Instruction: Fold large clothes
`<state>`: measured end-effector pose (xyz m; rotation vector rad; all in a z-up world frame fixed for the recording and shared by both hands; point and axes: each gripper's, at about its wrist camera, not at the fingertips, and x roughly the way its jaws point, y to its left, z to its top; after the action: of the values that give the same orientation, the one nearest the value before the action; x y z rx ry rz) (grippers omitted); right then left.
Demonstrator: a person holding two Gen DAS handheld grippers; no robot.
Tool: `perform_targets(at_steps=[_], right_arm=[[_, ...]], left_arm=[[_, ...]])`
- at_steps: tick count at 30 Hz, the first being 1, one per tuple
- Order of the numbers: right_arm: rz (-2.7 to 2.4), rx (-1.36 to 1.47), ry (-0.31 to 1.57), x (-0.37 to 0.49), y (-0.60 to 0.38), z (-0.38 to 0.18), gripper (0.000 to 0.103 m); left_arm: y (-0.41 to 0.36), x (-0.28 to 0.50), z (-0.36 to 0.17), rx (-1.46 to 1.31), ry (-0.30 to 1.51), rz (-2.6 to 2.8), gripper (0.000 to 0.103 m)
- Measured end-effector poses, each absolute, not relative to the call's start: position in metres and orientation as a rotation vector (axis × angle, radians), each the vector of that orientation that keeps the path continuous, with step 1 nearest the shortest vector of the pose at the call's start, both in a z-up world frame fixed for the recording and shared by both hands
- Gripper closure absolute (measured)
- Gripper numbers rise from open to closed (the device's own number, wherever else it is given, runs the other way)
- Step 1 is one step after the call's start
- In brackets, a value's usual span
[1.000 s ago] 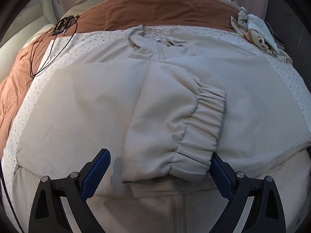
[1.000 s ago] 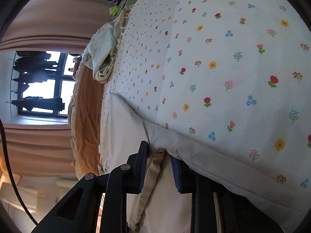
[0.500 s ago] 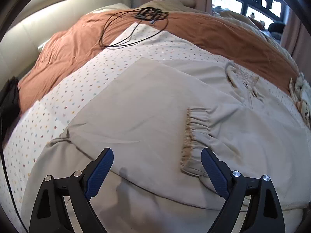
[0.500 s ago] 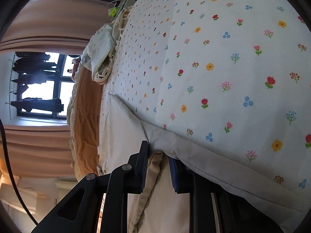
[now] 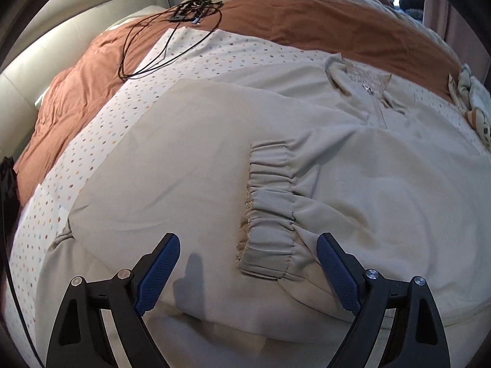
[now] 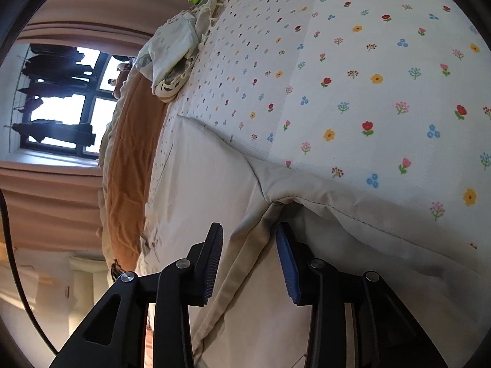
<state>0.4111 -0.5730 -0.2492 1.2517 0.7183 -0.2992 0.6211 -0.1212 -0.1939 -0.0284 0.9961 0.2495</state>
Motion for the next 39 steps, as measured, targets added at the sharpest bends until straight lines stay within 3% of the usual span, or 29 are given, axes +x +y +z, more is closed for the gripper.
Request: perform_targets(at_steps=[7,10,21,24,28,39], right_arm=[[-0.321,1.205,0.737,0.417,-0.569,-0.246,0.061],[-0.318,1.177,0.746,0.418,-0.566,-0.243,0.054],[-0.302,1.111,0.747,0.401,-0.548,-0.225,0.006],[-0.286,1.1,0.745,0.398,-0.54,-0.221,0.0],[-0.263,1.06,0.743,0.395,-0.523,-0.216,0.0],[-0.103,0.951,0.753,0.368,-0.477,-0.201,0.0]], left_arm=[[-0.098,0.62,-0.199,-0.038,1.004,0.318,0.012],[-0.096,0.615,-0.188,-0.074,0.984,0.287,0.012],[-0.1,0.561,-0.137,-0.201,0.841,0.148,0.012],[-0.096,0.548,-0.121,-0.256,0.807,0.112,0.012],[-0.085,0.526,-0.1,-0.35,0.736,0.091,0.001],[-0.049,0.449,-0.103,-0.365,0.712,0.096,0.0]])
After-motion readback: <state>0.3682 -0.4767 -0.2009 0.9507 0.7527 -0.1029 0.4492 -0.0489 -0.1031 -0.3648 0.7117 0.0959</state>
